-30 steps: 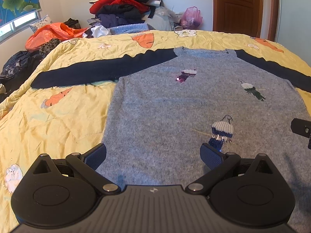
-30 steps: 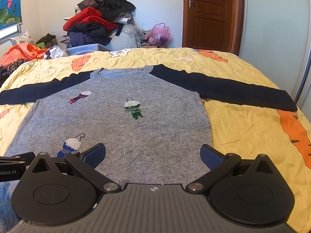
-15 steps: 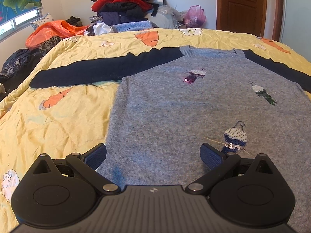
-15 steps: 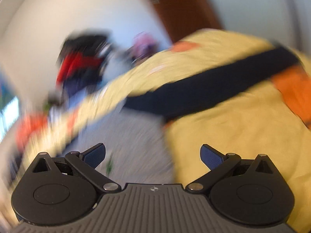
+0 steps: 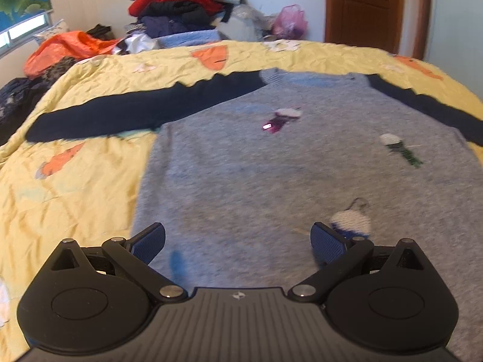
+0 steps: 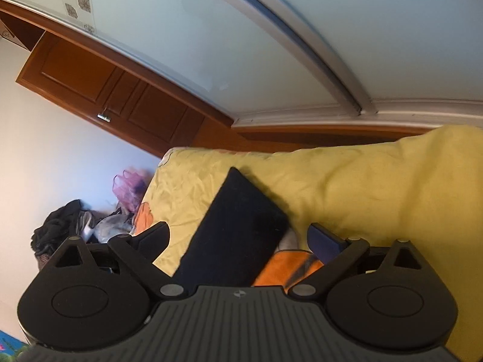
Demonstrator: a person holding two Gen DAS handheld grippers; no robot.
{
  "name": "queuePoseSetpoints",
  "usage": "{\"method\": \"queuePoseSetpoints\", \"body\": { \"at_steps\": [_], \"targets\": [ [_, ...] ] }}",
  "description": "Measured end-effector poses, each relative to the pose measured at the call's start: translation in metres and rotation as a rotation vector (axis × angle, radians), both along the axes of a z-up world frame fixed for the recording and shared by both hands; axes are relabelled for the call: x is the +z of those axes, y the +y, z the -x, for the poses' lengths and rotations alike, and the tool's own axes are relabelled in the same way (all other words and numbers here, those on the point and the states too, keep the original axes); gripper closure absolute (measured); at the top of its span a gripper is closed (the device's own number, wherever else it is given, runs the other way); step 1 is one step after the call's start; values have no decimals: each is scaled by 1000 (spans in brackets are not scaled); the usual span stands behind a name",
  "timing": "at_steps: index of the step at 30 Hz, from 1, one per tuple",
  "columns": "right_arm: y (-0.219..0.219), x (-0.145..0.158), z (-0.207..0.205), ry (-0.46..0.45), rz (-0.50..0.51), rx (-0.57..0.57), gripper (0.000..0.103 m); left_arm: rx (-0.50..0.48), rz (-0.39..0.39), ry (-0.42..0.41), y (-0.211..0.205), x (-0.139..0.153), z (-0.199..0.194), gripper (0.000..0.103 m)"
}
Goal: Fold small clothes
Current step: 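Grasp the navy sleeve cuff with the right gripper and lift it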
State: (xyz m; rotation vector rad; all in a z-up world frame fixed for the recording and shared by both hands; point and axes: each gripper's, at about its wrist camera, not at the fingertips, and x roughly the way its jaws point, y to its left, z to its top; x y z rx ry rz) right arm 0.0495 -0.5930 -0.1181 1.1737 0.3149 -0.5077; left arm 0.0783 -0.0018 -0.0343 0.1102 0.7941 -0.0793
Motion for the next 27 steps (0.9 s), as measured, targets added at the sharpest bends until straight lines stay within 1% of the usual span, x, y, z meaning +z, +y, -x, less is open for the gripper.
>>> {"method": "queuePoseSetpoints", "body": {
  "at_steps": [2,4,5,6,7,8,9,10,12,13,15,17,19,20,22,24,26,27],
  "targets": [
    [-3,1,-8,-17,-7,14,10,-16,26,-9,-2,2,0,0],
    [-2,1,-14,-12,14,39,19,-22,40,-17,-4,3,-2,0],
    [-5,6,-17,-15,17,49,34,-24,46,-21,-4,4,-2,0],
    [-6,3,-20,-13,7,62,51,-26,48,-24,-4,4,-3,0],
    [-9,1,-21,-5,-5,61,65,-27,49,-26,-4,5,-4,0],
    [-9,-2,-21,0,-2,42,72,-27,53,-27,-4,6,-4,0],
    [-8,-4,-20,6,11,21,86,-30,64,-27,-2,7,-5,0],
    [-8,-5,-20,13,24,5,88,-36,87,-28,0,8,-6,0],
    [-5,-5,-20,5,46,-21,88,-61,169,-29,6,14,-9,0],
    [0,0,-23,3,82,-26,88,-70,210,-32,8,17,-13,0],
    [20,18,-36,12,190,15,88,-69,275,-52,11,26,-23,0],
    [58,44,-56,2,327,122,88,-57,315,-79,9,36,-32,0],
    [110,66,-75,-11,473,253,88,-58,345,-97,4,44,-41,0],
    [136,72,-83,-23,521,322,88,-65,362,-96,1,46,-44,0],
    [185,76,-101,-42,562,474,88,-92,414,-82,-6,46,-51,0],
    [231,72,-116,-40,603,603,88,-118,490,-54,-13,42,-59,0],
    [272,62,-127,-12,656,693,88,-140,557,-8,-23,36,-70,0],
    [287,56,-131,5,674,723,86,-162,583,14,-30,34,-76,0]
  ]
}}
